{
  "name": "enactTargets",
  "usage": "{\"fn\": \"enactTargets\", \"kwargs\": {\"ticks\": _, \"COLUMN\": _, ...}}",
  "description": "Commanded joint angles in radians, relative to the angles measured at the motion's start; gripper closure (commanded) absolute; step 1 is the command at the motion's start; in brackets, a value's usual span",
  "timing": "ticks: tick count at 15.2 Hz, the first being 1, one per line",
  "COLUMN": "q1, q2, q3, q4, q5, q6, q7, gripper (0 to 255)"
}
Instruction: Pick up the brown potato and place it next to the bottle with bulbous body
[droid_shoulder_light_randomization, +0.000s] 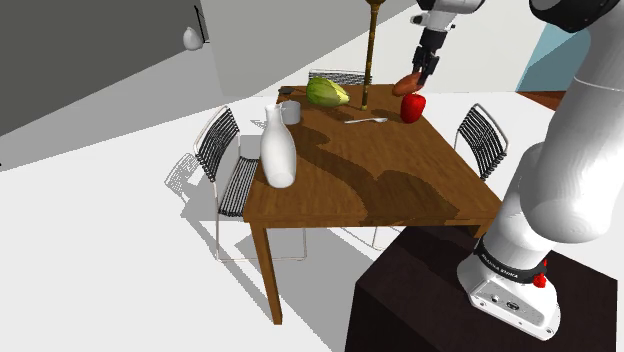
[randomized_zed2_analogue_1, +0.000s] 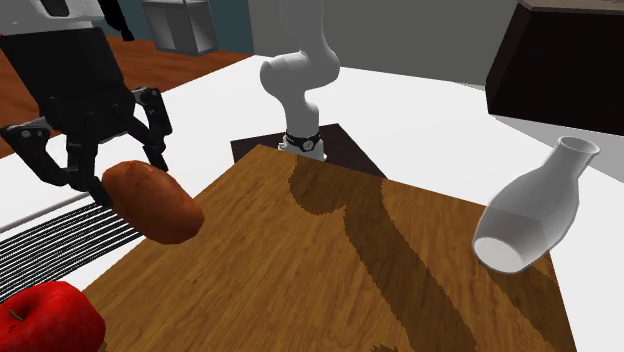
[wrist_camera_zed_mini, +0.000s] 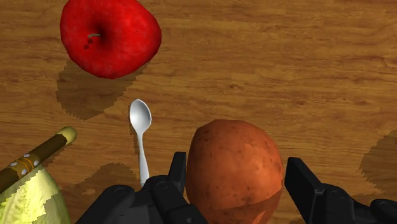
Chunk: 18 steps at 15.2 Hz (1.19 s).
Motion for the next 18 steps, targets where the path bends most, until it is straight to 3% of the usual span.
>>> {"fn": "enactTargets", "kwargs": {"ticks": 1, "q1": 0.000, "q2": 0.001, "q3": 0.000, "q4": 0.028, "q5": -0.001, "q6": -0.028, "q7": 0.005, "gripper": 255}}
{"fn": "enactTargets", "kwargs": {"ticks": 18, "q1": -0.030, "q2": 0.054, "q3": -0.014, "q4": 0.298, "q5": 0.040, "q6": -0.270, "q7": 0.002, "gripper": 255}}
